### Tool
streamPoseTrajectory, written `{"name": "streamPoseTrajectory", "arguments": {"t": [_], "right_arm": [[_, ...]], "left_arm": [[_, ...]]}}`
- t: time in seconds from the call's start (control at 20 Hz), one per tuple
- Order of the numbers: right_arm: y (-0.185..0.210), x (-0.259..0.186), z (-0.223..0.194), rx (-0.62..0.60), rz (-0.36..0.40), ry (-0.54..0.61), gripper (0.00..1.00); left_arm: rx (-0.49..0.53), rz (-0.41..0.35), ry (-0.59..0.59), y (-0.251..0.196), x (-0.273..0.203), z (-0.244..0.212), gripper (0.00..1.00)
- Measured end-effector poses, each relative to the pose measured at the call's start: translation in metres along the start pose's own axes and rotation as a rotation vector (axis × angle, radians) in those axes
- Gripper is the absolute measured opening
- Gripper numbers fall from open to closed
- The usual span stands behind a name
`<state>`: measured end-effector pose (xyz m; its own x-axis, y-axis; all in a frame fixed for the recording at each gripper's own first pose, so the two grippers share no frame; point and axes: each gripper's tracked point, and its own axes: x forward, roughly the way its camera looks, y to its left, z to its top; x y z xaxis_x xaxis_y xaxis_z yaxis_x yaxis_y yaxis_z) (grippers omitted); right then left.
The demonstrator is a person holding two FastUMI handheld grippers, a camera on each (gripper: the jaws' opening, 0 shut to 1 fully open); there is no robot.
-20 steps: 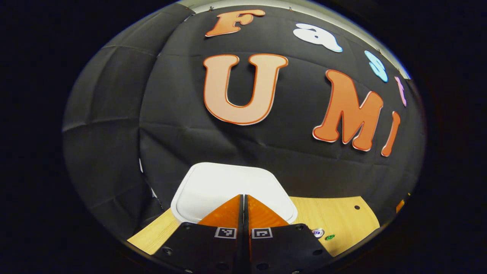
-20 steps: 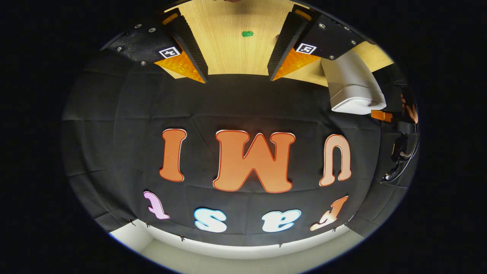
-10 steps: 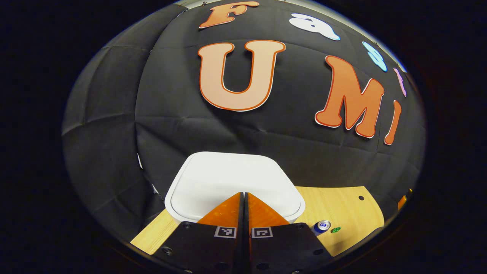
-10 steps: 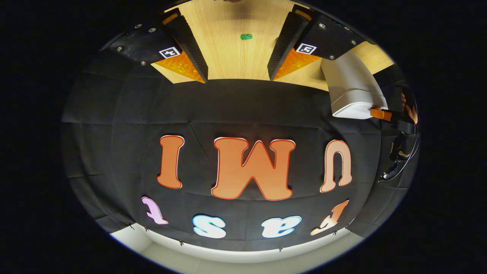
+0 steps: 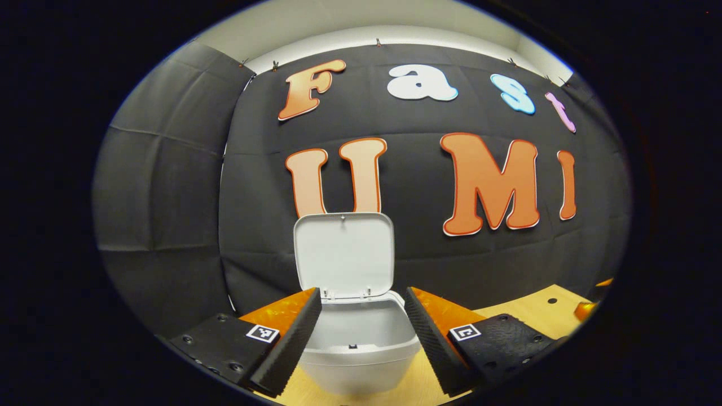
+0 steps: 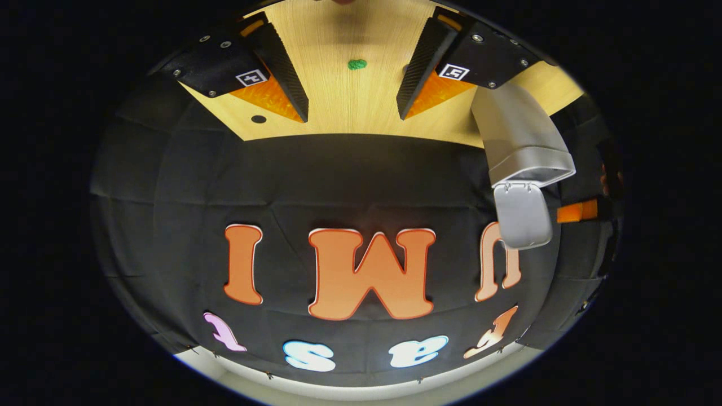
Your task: Press the lid of the desktop garbage bin to open it, pick up the crumpled paper on the desktop and throw it into the bin, then pick up the pop can on the desktop and drop it into the bin, and finally close the garbage bin lid.
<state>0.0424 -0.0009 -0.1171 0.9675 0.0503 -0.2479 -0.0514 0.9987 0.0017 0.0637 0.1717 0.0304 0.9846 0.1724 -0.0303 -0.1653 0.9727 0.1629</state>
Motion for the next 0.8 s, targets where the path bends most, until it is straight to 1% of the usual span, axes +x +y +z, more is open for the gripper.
{"name": "streamPoseTrajectory", "arguments": {"t": [0.1,0.15,0.2,0.25,0.3,0.35,0.45,0.6,0.65,0.7,0.8], "right_arm": [[0.001,0.017,-0.027,-0.019,0.022,0.053,0.94],[0.006,0.027,-0.042,-0.03,0.038,0.085,0.94],[0.007,0.04,-0.061,-0.043,0.044,0.126,0.94],[0.006,0.05,-0.08,-0.058,0.045,0.165,0.94],[0.005,0.062,-0.097,-0.07,0.043,0.201,0.95],[0.003,0.072,-0.117,-0.074,0.046,0.24,0.95],[0.006,0.091,-0.144,-0.069,0.064,0.312,0.95],[0.006,0.118,-0.182,-0.065,0.069,0.403,0.95],[0.006,0.127,-0.195,-0.057,0.058,0.417,0.95],[0.004,0.132,-0.202,-0.051,0.044,0.435,0.95],[0.006,0.141,-0.218,-0.029,0.054,0.47,0.94]], "left_arm": [[-0.023,-0.003,-0.021,-0.005,-0.019,0.013,0.94],[-0.028,-0.006,-0.029,-0.01,-0.029,0.016,0.97],[-0.016,-0.009,-0.037,-0.015,-0.04,0.02,0.97],[-0.006,0.006,-0.049,-0.014,-0.052,0.021,0.95],[-0.007,0.002,-0.043,-0.019,-0.063,0.022,0.97],[-0.01,0.003,-0.034,-0.023,-0.071,0.019,0.97],[-0.001,-0.002,-0.016,-0.031,-0.086,0.018,0.95],[0.061,0.0,-0.008,-0.04,-0.102,0.024,0.95],[0.087,0.001,0.003,-0.044,-0.105,0.022,0.99],[0.113,0.006,0.008,-0.045,-0.107,0.022,0.95],[0.154,0.013,0.021,-0.048,-0.11,0.019,0.95]]}}
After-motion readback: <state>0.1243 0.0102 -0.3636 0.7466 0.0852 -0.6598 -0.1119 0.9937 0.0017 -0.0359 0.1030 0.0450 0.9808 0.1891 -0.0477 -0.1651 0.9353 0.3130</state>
